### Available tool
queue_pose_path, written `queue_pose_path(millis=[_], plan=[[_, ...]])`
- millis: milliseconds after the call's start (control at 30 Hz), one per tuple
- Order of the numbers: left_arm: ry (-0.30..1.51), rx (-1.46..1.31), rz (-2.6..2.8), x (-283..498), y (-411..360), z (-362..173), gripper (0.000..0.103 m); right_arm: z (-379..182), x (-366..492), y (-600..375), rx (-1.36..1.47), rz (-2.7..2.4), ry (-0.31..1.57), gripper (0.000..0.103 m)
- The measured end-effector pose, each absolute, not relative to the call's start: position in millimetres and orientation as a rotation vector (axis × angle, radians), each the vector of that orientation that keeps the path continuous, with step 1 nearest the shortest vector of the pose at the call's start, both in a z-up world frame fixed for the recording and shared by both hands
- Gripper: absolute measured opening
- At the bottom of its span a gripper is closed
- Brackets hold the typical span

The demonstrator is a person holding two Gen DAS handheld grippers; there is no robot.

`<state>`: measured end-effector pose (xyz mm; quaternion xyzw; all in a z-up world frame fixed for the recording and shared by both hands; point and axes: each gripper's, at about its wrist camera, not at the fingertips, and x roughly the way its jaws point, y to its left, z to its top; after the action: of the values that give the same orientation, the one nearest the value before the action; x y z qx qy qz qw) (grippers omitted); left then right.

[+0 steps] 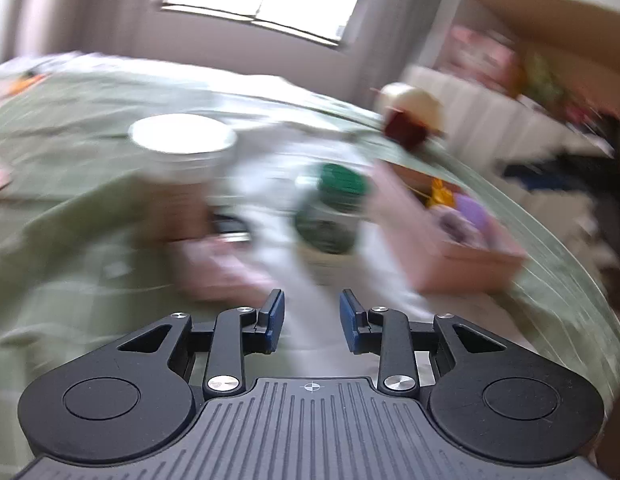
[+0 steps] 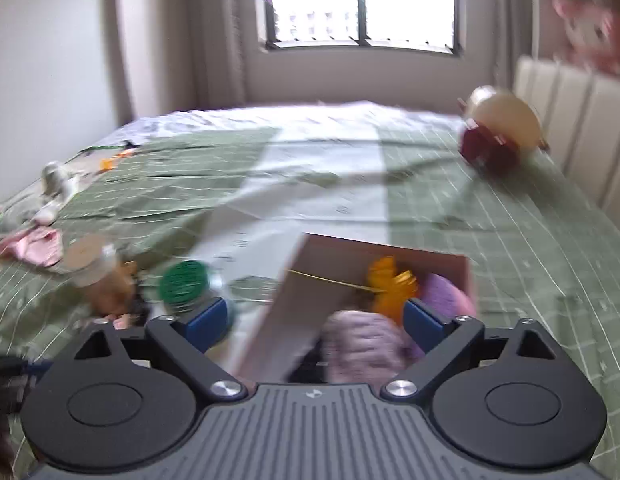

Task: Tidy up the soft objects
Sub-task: 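Withdraw both tools from the pink box, then grasp the pink ribbon bow beside the jar with the left tool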

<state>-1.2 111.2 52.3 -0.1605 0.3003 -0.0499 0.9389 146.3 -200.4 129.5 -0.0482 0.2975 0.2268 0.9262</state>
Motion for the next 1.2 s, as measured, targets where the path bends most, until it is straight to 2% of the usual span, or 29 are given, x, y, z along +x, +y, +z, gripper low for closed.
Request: queue_pose_path(millis=[233, 467, 567, 633, 733, 1133, 1167, 1200], plan=[[0.581, -0.468, 0.01, 11.4, 156.3, 48.2, 0.033, 85.0, 85.8, -137.9, -0.14, 0.563, 0.584, 0.096], [0.645, -0.562, 0.027, 59.1, 174.3, 29.2, 0.033, 17.4, 66.4, -114.9, -0.116, 0.591, 0.73, 0.096], [0.714, -0.44, -0.067, 70.2, 147.9, 25.9, 0.033, -1.4, 66.3, -121.5, -0.099, 0.57, 0.753, 0.097], [0.762, -0.31, -0.109, 73.5, 123.8, 22.2, 0.034, -0.3, 64.2, -125.1, -0.088, 0.58, 0.742, 0.103], [0.764, -0.147, -0.092, 74.6, 95.6, 19.3, 0.034, -2.2, 63.9, -123.1, -0.102, 0.586, 0.742, 0.103], [0.746, -0.094, -0.009, 97.3, 78.9, 12.3, 0.034, -3.5, 65.3, -110.1, -0.182, 0.579, 0.754, 0.103], [0.739, -0.098, -0.017, 91.3, 80.5, 11.7, 0.031, -3.2, 67.2, -111.2, -0.177, 0.589, 0.765, 0.103], [0.74, -0.1, -0.019, 89.0, 80.1, 11.4, 0.022, -2.3, 69.2, -112.2, -0.173, 0.598, 0.779, 0.103]])
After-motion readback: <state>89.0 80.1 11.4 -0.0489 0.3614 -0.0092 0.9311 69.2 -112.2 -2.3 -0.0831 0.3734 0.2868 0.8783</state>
